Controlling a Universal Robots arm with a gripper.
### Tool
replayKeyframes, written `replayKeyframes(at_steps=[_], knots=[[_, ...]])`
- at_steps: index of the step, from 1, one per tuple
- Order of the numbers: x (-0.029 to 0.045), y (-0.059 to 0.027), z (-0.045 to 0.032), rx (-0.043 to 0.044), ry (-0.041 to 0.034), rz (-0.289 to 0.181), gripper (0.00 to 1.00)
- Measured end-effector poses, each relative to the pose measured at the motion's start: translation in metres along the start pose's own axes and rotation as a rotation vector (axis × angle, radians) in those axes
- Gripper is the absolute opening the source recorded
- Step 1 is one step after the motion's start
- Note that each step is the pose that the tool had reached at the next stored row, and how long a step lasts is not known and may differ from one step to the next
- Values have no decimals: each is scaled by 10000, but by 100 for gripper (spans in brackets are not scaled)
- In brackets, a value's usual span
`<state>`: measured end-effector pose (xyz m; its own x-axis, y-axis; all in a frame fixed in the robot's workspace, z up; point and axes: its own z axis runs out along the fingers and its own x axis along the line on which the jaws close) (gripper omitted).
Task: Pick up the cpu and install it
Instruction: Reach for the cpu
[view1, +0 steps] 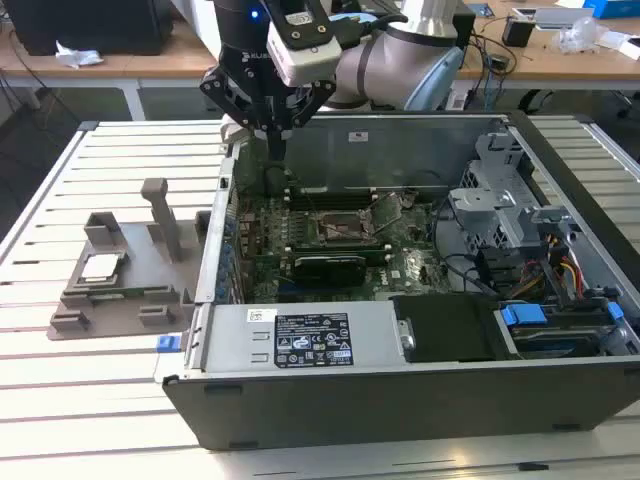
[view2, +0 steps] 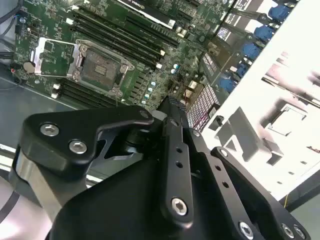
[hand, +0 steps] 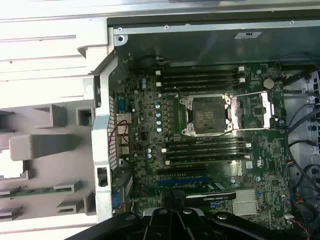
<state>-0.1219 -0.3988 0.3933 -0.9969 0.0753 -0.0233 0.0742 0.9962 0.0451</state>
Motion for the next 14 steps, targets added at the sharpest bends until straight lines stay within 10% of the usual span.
replayKeyframes(at_steps=[3,9,14], knots=[[33,-3,-2,1,0,0,11],[510,-38,-14,0,0,-1,11],[687,-52,-17,0,-1,-1,11]])
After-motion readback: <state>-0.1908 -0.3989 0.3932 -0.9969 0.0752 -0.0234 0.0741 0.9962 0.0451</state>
